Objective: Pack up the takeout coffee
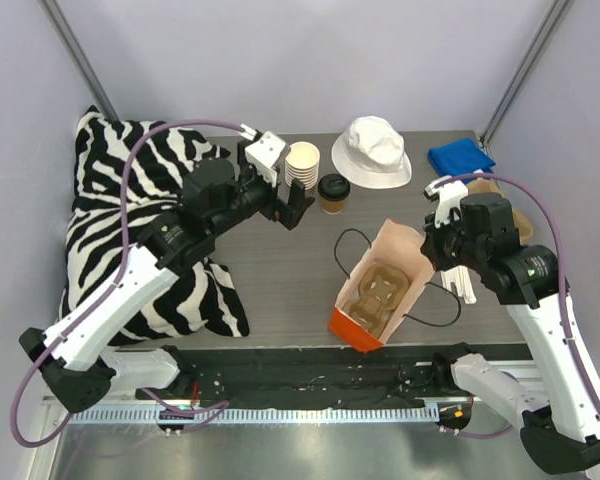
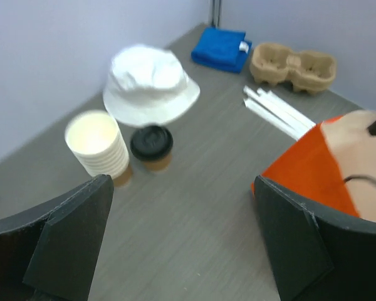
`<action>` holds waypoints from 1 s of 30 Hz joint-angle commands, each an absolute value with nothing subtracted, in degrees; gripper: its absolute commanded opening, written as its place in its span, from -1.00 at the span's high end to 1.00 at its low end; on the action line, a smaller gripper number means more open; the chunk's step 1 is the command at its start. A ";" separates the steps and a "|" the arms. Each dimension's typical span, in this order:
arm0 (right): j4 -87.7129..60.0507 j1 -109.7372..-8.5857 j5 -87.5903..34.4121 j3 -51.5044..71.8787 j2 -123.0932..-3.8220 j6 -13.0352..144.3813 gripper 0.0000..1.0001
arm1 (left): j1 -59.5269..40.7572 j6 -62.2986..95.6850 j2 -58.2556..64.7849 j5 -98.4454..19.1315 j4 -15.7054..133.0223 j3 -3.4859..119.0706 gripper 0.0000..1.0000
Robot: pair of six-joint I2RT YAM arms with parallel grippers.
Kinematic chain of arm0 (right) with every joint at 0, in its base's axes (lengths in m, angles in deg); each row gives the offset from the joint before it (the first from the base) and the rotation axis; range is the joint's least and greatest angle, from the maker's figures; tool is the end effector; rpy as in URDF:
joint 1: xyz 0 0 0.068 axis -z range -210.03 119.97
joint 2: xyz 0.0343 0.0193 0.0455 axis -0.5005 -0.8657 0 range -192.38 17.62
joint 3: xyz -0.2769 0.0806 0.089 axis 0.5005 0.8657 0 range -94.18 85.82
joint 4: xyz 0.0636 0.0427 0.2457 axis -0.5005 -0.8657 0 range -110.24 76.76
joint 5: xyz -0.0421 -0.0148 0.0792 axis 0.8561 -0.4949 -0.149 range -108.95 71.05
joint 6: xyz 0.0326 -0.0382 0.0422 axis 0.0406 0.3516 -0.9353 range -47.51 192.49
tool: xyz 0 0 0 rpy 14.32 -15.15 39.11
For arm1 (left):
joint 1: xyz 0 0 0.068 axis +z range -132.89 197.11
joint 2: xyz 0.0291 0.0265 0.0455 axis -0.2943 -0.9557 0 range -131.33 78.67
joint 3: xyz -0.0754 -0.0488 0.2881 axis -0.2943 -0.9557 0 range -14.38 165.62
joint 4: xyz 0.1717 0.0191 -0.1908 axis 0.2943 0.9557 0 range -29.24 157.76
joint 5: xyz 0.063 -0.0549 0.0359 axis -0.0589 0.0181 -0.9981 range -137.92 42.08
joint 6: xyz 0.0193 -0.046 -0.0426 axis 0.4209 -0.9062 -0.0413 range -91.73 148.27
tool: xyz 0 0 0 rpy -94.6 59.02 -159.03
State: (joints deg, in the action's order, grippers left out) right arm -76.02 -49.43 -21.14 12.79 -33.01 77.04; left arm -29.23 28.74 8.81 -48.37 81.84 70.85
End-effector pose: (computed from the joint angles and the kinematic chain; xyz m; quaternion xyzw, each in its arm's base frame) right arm 0.1209 0.0446 0.4065 -0.1961 0.8862 0.0714 0.4137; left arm 0.1797 -0.1879 0.4985 0.2921 0.6815 -0.2588 0.6191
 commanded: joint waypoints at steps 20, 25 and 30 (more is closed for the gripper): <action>-69.84 -49.46 -19.22 10.23 -33.26 88.12 0.98 | -24.72 38.81 14.26 -35.70 62.17 35.63 -0.99; -67.91 -49.46 -15.96 9.71 -35.72 89.98 0.98 | -24.72 37.68 9.60 -36.49 61.11 38.17 -0.99; -67.29 -49.46 -17.10 7.95 -39.85 89.72 0.89 | -24.37 31.54 3.18 -41.67 63.48 43.98 -1.00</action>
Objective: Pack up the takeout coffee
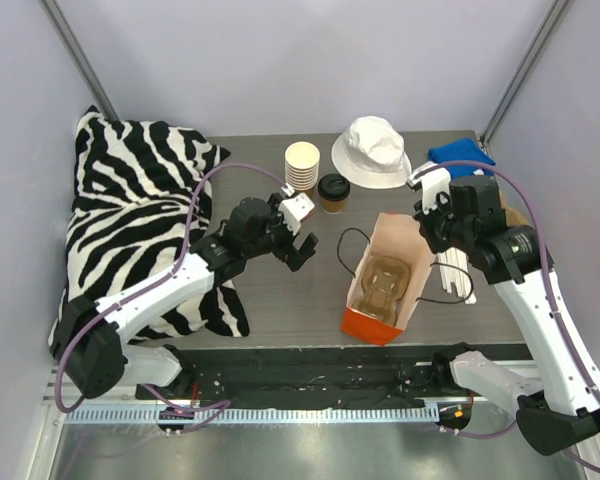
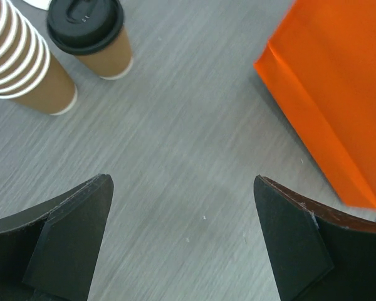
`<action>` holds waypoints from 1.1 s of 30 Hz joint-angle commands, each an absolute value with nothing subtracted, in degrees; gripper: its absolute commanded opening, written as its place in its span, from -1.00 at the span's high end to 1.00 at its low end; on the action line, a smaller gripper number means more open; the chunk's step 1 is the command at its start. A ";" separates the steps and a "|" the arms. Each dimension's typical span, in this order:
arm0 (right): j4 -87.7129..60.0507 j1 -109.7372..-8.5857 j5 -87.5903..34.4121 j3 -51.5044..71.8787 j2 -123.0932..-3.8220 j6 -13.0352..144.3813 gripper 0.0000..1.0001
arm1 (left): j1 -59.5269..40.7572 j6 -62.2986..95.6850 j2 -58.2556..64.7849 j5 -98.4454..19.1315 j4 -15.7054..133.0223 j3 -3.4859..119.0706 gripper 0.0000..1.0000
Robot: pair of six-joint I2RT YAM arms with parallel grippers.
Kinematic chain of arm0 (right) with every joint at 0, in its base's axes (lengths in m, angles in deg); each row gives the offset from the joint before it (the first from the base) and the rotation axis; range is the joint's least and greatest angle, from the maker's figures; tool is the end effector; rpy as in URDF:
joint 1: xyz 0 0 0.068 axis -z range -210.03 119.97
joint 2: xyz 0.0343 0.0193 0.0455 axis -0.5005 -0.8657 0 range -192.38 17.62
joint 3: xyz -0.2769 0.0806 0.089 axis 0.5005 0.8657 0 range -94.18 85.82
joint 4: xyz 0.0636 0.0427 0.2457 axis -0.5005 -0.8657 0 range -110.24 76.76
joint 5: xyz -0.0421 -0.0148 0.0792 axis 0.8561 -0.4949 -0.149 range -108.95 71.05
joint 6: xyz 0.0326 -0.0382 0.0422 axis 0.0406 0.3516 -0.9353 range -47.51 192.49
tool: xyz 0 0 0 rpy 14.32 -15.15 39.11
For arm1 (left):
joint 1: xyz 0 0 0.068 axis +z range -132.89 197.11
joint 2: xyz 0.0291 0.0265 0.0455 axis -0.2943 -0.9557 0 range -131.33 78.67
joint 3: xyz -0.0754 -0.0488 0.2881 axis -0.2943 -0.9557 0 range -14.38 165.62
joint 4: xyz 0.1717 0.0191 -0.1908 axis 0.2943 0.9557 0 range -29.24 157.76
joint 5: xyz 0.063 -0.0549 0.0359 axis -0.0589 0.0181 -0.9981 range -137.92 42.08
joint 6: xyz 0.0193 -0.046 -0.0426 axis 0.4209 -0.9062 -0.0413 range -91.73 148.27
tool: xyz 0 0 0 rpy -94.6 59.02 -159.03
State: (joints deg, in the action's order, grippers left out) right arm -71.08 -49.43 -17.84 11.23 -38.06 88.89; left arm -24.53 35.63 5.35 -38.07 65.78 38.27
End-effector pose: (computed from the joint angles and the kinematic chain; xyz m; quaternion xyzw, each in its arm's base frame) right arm 0.1515 0.0523 0.4120 -0.2733 0.8599 0.0025 0.4311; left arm 0.2142 -0.2024 0.3120 0.3913 0.7486 -0.2257 0.4853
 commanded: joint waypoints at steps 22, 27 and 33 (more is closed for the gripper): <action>-72.39 -49.46 -16.93 -6.63 -47.94 79.96 -0.65 | -22.26 28.54 -18.87 -45.63 89.03 78.85 -0.99; -72.30 -49.37 -13.85 -9.10 -49.61 77.76 -0.75 | -23.66 23.73 -29.76 -51.50 92.66 90.89 -0.99; -72.30 -49.37 -12.89 -9.98 -50.23 77.59 -0.76 | -26.47 20.10 -35.49 -63.73 89.07 97.58 -0.99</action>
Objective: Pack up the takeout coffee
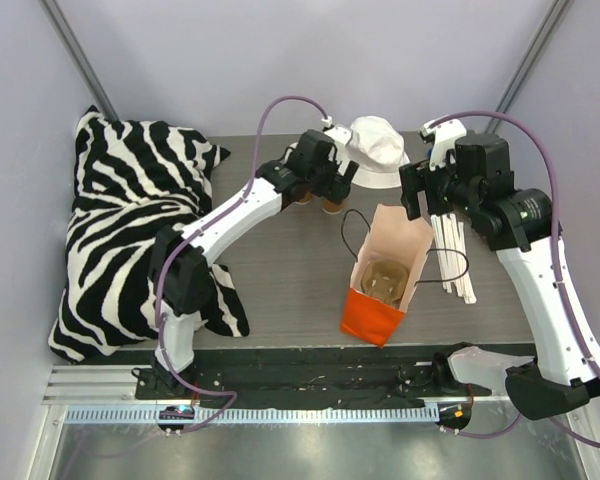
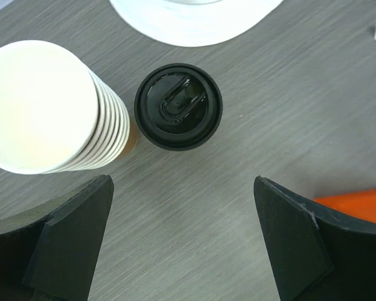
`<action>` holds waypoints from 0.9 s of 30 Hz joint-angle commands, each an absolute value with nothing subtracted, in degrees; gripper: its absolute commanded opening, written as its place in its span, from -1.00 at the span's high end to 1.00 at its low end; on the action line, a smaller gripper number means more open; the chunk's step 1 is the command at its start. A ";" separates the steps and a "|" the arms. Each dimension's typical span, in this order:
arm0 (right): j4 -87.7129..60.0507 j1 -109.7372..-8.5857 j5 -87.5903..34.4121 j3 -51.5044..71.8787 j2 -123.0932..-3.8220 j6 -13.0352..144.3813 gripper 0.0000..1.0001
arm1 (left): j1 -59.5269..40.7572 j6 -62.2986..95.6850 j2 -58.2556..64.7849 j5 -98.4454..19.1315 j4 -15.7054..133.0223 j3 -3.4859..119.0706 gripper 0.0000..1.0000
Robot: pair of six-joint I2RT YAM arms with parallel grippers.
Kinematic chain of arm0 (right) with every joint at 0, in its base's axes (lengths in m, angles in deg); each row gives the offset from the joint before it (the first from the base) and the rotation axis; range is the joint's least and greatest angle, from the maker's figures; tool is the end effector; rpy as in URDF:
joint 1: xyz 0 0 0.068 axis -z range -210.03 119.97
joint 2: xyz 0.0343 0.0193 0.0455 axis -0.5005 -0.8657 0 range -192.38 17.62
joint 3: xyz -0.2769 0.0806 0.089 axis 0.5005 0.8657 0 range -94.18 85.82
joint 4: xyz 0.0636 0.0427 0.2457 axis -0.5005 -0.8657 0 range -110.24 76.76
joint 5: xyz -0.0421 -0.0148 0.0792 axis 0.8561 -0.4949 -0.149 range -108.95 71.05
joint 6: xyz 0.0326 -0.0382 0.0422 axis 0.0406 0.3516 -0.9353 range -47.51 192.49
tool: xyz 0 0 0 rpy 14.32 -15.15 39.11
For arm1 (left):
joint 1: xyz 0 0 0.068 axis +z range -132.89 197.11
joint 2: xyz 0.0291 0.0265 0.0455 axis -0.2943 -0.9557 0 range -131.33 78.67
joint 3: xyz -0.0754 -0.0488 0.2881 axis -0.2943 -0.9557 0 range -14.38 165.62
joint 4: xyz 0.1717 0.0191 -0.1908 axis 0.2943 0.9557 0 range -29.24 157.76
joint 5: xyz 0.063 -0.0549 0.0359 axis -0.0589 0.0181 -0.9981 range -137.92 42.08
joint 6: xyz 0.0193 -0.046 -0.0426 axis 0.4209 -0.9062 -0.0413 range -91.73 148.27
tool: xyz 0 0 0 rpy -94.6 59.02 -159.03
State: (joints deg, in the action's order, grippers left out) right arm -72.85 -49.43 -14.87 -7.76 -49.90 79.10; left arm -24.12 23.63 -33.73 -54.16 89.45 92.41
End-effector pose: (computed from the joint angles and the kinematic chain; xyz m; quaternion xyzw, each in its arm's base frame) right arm 0.1918 0.0636 0.4753 -0.1817 0.8618 0.0214 0.4732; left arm 0.3652 -0.3128 0.3507 0.2530 0.8462 -0.1375 0.4483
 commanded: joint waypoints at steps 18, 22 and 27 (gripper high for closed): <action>-71.77 -49.37 -11.74 -11.47 -51.90 77.15 -0.77 | -27.97 13.69 -47.80 -76.66 88.27 107.26 -0.99; -71.86 -49.37 -12.09 -11.21 -51.72 76.97 -0.77 | -27.89 12.89 -48.68 -75.87 87.39 107.44 -0.98; -71.77 -49.37 -12.27 -11.21 -51.72 76.88 -0.77 | -27.71 11.14 -49.65 -75.78 86.95 107.44 -0.96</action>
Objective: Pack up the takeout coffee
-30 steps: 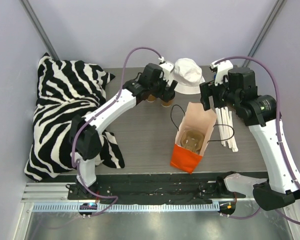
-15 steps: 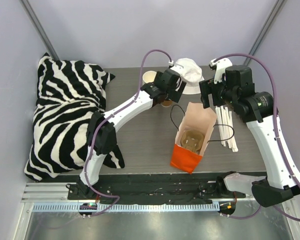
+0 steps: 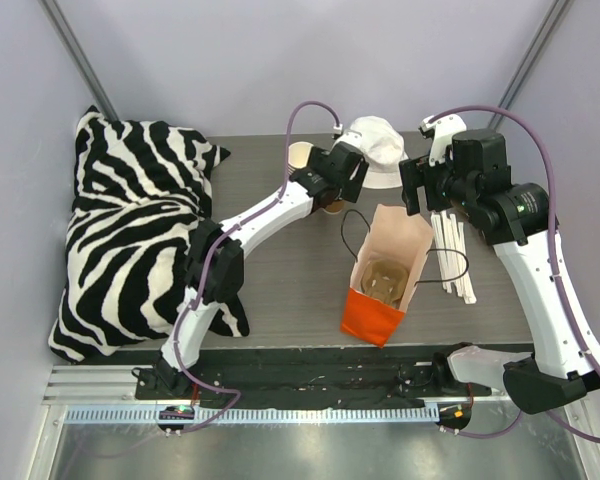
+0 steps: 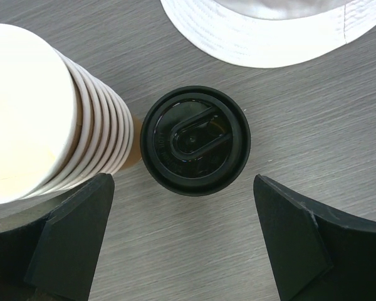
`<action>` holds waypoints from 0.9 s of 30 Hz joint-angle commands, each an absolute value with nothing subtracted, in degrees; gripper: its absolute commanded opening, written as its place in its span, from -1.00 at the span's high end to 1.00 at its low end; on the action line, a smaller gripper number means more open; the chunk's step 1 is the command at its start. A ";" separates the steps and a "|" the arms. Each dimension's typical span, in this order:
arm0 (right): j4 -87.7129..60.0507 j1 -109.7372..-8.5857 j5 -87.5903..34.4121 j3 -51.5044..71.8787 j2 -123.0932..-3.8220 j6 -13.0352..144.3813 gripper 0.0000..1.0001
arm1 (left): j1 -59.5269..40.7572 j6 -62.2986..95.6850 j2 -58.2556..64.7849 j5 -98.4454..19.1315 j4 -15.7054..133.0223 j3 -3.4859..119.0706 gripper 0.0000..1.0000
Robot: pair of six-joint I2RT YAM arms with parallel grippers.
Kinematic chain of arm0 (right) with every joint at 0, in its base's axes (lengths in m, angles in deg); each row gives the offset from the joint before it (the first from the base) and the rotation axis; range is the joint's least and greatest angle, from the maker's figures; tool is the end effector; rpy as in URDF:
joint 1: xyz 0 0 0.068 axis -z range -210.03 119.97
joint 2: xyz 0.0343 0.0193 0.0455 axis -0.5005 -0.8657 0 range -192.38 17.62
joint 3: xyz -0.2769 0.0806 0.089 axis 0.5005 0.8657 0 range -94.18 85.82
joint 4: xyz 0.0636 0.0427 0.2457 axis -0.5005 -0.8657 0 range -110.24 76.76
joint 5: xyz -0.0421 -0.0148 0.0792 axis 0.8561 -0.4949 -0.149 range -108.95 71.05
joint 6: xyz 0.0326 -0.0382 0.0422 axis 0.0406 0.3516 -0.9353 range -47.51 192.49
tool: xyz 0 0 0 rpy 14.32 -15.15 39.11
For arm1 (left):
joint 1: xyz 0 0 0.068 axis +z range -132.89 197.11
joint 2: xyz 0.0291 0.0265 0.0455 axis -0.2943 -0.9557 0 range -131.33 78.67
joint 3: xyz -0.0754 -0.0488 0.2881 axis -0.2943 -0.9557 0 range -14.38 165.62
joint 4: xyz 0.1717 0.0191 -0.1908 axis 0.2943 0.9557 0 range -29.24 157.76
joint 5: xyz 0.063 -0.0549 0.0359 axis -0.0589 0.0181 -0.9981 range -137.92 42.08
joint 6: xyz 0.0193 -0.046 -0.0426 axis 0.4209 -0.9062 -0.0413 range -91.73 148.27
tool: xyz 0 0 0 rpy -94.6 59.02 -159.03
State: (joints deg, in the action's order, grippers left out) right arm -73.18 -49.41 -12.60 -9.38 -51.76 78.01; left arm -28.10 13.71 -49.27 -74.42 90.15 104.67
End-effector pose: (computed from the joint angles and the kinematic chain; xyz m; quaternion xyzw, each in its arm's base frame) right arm 0.2007 0.0645 0.4771 -0.1648 0.8670 0.0078 0.4703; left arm 0.3981 -0.3686 0.2929 0.1351 0.8712 -0.0327 0.4709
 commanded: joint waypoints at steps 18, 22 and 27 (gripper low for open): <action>-71.95 -49.37 -13.15 -11.04 -51.99 76.62 -0.78 | -27.18 8.86 -53.60 -77.01 85.46 109.64 -0.95; -72.30 -49.46 -13.32 -11.47 -52.16 76.62 -0.78 | -26.92 8.32 -54.13 -76.92 85.46 109.64 -0.95; -72.74 -49.46 -13.76 -12.00 -52.51 76.53 -0.78 | -26.48 7.62 -54.83 -76.84 85.55 109.55 -0.94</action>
State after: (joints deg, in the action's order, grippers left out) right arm -73.33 -49.43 -13.19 -9.68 -52.18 77.48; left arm -27.09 9.46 -54.10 -75.43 87.79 107.33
